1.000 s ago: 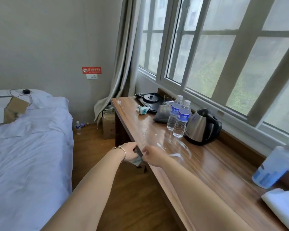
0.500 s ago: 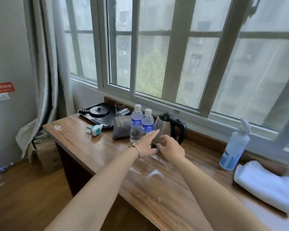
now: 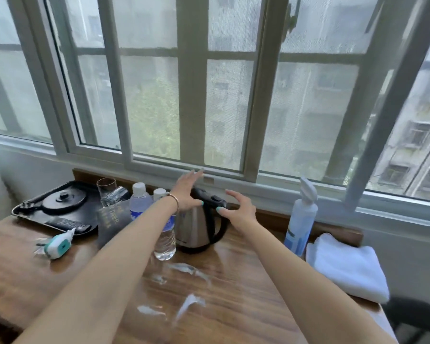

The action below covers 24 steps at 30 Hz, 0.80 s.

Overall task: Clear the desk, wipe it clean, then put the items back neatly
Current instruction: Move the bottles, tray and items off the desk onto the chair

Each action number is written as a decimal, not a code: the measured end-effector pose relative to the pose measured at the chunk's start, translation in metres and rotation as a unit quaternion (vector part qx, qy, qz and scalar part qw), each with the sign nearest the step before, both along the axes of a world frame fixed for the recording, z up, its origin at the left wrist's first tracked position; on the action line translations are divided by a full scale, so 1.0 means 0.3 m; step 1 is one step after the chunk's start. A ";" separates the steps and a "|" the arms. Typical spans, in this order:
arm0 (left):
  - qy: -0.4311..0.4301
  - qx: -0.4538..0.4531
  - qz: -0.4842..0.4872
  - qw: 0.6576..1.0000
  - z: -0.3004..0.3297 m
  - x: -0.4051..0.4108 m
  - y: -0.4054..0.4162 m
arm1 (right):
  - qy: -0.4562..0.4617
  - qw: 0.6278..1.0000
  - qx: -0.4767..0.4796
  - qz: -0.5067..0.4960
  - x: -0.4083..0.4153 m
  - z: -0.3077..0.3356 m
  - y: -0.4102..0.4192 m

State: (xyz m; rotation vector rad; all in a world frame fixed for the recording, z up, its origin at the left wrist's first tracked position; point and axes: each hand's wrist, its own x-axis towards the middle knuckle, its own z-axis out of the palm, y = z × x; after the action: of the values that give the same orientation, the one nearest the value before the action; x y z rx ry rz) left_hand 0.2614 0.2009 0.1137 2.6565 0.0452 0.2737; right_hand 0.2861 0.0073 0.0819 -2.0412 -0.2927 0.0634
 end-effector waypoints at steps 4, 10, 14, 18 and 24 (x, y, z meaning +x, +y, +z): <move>0.016 0.020 0.016 1.000 -0.036 0.075 0.023 | 0.009 0.997 0.044 0.062 0.064 -0.067 0.013; 0.076 0.028 0.017 0.997 -0.057 0.123 0.037 | 0.040 0.981 0.175 0.068 0.056 -0.137 0.069; 0.080 0.026 0.021 0.996 -0.065 0.122 0.030 | 0.029 0.972 0.232 0.029 0.056 -0.148 0.089; 0.052 0.029 0.019 0.998 -0.057 0.124 0.024 | 0.039 0.966 0.257 0.009 0.047 -0.149 0.087; 0.003 -0.011 -0.005 1.000 -0.027 0.075 -0.021 | 0.029 0.962 0.272 -0.003 -0.009 -0.067 0.011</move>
State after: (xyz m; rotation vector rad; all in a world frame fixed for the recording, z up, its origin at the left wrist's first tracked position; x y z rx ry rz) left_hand 0.2840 0.1946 0.1057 2.6347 0.0372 0.2611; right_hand 0.2835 0.0105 0.0619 -1.4898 -0.2359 0.0347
